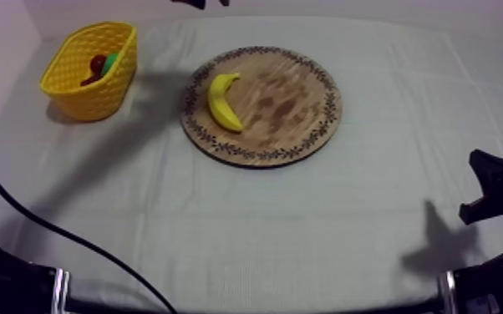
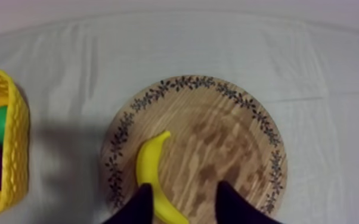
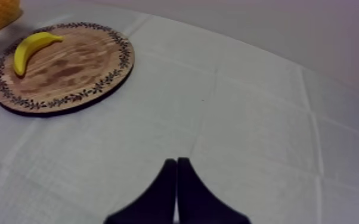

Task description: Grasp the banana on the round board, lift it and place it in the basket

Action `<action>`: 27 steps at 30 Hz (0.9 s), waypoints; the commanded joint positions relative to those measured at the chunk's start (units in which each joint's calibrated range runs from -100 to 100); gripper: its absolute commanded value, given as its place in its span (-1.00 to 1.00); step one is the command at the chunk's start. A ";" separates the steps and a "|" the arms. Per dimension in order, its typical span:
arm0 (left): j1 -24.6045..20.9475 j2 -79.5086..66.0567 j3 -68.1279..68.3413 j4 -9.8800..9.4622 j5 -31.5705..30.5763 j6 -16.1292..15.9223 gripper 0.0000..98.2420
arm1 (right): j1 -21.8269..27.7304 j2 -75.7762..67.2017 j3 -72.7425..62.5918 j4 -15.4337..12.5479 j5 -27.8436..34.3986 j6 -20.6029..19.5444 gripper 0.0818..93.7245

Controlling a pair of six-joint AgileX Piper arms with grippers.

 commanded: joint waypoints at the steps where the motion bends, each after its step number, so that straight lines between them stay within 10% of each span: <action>1: -0.27 0.05 -0.12 0.04 -0.26 -0.46 0.25 | 0.00 0.00 -0.03 0.00 0.00 0.00 -0.99; 27: -0.66 5.05 9.72 3.30 0.08 1.92 0.58 | 0.00 0.00 -0.03 0.00 0.00 0.00 -0.99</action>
